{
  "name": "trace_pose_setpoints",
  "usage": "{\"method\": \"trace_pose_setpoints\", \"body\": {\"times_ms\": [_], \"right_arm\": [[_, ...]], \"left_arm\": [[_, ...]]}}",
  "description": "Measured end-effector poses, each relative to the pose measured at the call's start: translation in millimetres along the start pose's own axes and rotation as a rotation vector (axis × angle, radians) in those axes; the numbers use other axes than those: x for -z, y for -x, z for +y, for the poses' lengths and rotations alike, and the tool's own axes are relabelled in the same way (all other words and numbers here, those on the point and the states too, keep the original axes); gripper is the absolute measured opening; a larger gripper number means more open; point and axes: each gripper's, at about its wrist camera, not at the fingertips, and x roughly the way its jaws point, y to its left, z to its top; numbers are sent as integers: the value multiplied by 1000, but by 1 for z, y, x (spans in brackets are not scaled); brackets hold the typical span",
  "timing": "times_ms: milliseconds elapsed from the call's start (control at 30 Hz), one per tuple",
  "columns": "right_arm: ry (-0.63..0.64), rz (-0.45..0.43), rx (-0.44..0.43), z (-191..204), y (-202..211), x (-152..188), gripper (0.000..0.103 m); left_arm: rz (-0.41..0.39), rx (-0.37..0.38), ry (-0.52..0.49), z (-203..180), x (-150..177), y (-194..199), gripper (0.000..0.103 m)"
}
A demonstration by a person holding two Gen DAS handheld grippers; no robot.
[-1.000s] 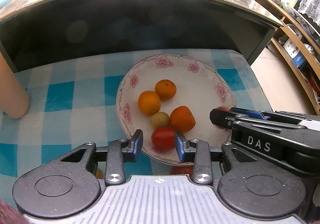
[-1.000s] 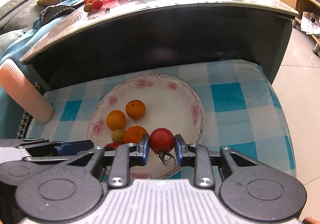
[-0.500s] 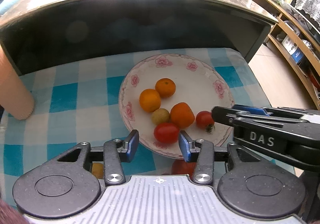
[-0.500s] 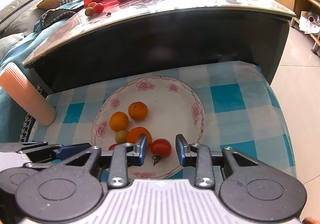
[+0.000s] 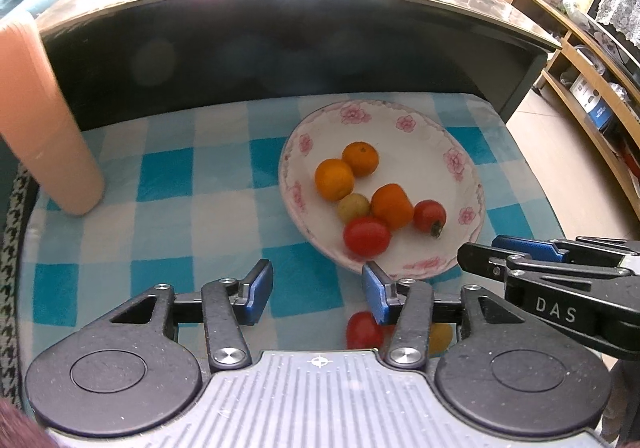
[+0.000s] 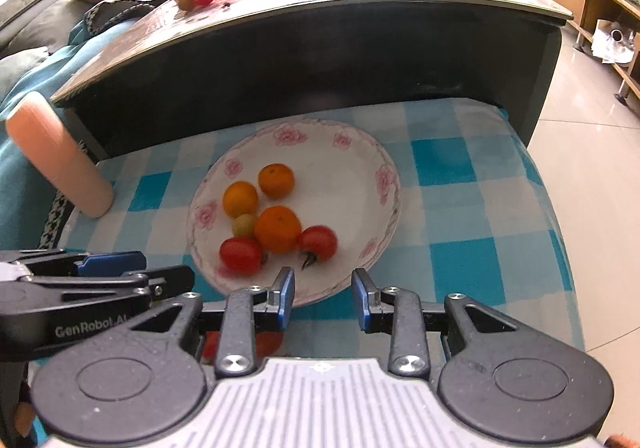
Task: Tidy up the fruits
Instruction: 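Move both open grippers back toward the fruits beside the plate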
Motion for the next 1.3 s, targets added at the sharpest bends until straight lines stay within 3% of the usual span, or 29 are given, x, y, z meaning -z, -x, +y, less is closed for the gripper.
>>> {"method": "trace_pose_setpoints", "body": {"times_ms": [600, 1100, 1300], "right_arm": [[6, 64, -32, 13, 3, 31, 45], [21, 91, -51, 21, 1, 40, 45], [4, 101, -46, 14, -3, 38, 45]], "left_arm": [[26, -16, 61, 39, 15, 8, 63], [87, -44, 67, 44, 15, -30, 63], [101, -67, 70, 44, 14, -42, 57]]}}
